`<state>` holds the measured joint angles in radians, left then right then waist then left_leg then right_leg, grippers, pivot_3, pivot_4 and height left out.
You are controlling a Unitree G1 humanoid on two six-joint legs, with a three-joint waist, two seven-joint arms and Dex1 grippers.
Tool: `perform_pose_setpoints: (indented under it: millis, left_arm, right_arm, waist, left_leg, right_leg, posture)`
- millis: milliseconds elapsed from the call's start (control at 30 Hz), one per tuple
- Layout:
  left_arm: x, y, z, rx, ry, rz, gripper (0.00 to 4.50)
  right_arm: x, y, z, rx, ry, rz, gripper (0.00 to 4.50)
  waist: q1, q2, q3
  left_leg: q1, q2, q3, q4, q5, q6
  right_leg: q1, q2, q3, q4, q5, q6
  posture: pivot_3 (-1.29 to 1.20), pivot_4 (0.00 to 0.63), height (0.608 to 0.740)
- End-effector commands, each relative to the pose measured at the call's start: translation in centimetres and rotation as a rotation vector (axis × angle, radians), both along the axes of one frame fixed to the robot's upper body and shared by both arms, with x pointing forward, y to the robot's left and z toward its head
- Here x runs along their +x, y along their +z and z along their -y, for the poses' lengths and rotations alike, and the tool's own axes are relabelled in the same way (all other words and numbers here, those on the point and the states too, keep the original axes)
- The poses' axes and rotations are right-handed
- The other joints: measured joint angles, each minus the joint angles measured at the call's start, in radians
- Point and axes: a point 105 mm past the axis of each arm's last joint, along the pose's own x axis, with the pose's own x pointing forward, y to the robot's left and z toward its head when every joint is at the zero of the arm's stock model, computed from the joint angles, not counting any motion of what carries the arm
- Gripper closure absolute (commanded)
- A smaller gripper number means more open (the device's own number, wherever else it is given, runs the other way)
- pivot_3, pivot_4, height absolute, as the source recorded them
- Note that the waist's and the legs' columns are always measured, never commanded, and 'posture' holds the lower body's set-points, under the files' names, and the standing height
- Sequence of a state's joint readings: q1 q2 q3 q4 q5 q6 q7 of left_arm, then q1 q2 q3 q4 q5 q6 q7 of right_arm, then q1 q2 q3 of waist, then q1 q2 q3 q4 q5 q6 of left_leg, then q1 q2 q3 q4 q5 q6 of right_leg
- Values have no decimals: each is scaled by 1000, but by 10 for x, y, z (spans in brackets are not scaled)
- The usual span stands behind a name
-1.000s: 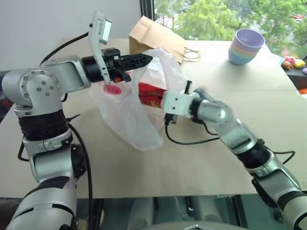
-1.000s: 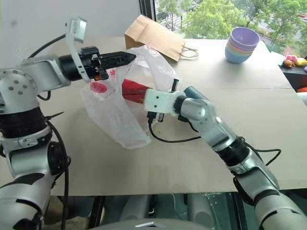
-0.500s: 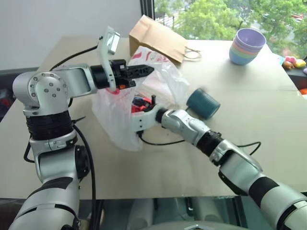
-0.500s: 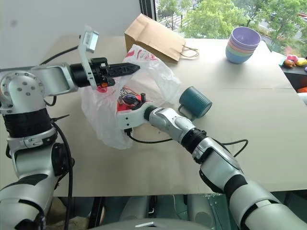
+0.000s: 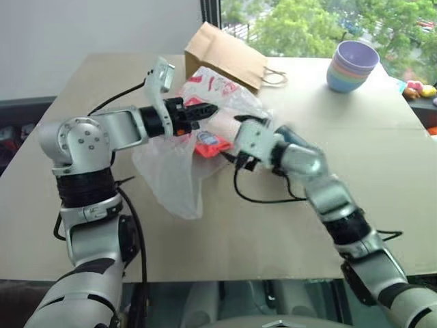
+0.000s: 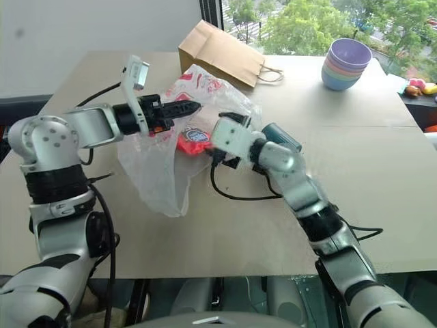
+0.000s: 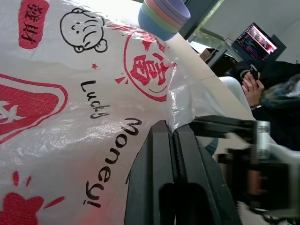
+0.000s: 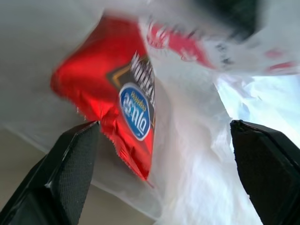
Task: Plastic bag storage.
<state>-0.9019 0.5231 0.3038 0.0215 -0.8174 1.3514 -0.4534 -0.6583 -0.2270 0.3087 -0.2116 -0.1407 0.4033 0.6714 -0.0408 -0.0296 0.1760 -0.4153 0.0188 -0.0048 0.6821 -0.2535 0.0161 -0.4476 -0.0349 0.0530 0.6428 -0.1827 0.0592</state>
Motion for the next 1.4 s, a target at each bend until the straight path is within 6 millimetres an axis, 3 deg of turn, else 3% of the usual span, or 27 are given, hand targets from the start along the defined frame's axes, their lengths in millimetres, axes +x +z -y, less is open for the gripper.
perform_pose_setpoints:
  millis: [33,167,267,500,600,833,933,1067,1167,1267,1400]
  left_arm:
    - [5,10,1,3,36,70,4500]
    - [8,13,1,-6,53,80,4500]
    - [5,21,7,-15,14,110,4500]
    - [2,26,9,-14,1,127,4500]
    - [3,27,7,-16,13,127,4500]
    - [0,29,6,-27,26,131,4500]
    - [-1,35,7,-47,21,139,4500]
    - [2,44,9,-68,19,149,4500]
    - [2,46,11,-68,13,149,4500]
    - [-3,45,11,-52,-16,146,4500]
    - [-8,42,8,-32,-29,142,4500]
  right_arm:
    - [-20,12,31,76,-76,-135,45]
    - [-36,-21,55,23,-157,-306,45]
    - [-29,-53,69,-55,-284,-381,45]
    - [1,-91,74,-77,-418,-469,45]
    - [12,-106,76,-134,-459,-468,940]
    - [26,-108,98,-292,-512,-301,4317]
    - [6,-90,81,-169,-370,-363,4465]
    - [-49,-66,48,-129,-35,-488,4465]
    - [-63,-58,34,-144,52,-494,4465]
    - [-28,-54,18,-124,-2,-455,4465]
    - [2,-52,-12,-60,20,-456,4465]
  waist:
    - [3,0,0]
    - [11,0,-1]
    - [6,0,-1]
    - [0,0,-1]
    - [-1,0,-1]
    - [8,-1,-1]
    - [14,-1,-1]
    - [7,0,0]
    - [2,0,0]
    - [-5,0,0]
    - [-2,0,0]
  left_leg:
    - [0,0,0,0,0,0]
    - [1,-1,3,1,0,0]
    - [1,-1,5,1,0,0]
    - [1,0,5,1,0,0]
    - [1,-1,6,1,0,0]
    - [1,-1,5,2,0,0]
    - [0,-1,4,2,0,0]
    - [-1,-1,2,1,0,0]
    - [0,-1,1,1,0,0]
    - [2,0,2,1,0,0]
    - [2,0,1,1,1,0]
  right_leg:
    - [1,0,0,0,0,0]
    - [3,0,-2,-1,0,0]
    - [2,0,-1,-1,0,0]
    - [2,1,0,-1,0,0]
    - [2,0,0,-2,0,0]
    - [3,0,-1,-2,0,1]
    - [3,0,-1,-2,-1,0]
    - [2,0,-2,-2,0,0]
    - [3,0,-1,-2,-1,1]
    - [3,1,-1,-2,-1,1]
    - [2,4,0,-1,-1,0]
  posture:
    - [0,150,740]
    - [0,150,740]
    - [0,150,740]
    - [0,150,740]
    - [0,150,740]
    - [0,150,740]
    - [0,150,740]
    - [0,150,740]
    - [0,150,740]
    - [0,150,740]
    - [0,150,740]
